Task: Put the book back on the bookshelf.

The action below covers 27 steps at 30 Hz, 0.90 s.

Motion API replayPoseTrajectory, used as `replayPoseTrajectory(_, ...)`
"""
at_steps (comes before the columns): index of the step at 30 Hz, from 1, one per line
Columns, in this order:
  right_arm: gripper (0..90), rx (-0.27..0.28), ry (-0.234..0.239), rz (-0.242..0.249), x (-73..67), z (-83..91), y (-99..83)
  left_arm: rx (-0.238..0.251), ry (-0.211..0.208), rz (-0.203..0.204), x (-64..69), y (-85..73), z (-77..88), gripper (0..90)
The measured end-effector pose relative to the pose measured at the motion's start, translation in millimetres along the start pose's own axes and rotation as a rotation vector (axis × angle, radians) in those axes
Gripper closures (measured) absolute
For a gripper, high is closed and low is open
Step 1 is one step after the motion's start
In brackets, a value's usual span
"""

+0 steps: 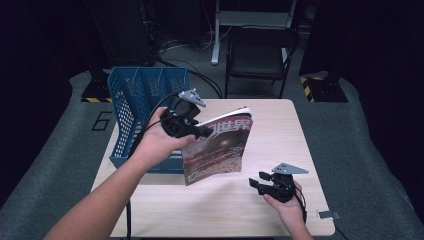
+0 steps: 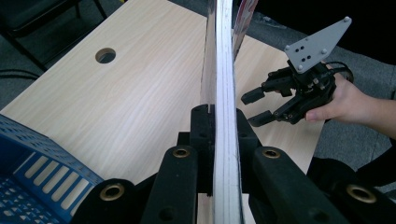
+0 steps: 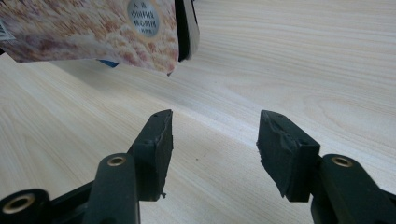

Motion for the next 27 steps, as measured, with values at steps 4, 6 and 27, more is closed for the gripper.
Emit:
replayPoseTrajectory(4, 45.1, -0.003, -0.013, 0.004, 1.1, -1.5, -0.6, -0.002, 0.007, 0.005, -2.7, 1.9, 4.2, 83.7)
replayPoseTrajectory(6, 45.0, -0.007, -0.011, 0.009, 1.2, -2.4, -0.9, 0.0, 0.014, 0.007, -4.4, 2.7, 6.0, 83.8)
replayPoseTrajectory(27, 45.1, -0.019, -0.018, 0.021, 2.3, -4.7, -2.9, 0.018, 0.046, 0.048, -20.8, 11.4, 25.4, 83.7)
Point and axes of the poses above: each handheld gripper's, and its own axes: z roughly backward along the jaws, y roughly out of its top, x roughly to its right, the point moved 6 cm from there along -z, roughly forward along the jaws, and after that the axes turned 4 degrees about -z, right-handed, at the moved point
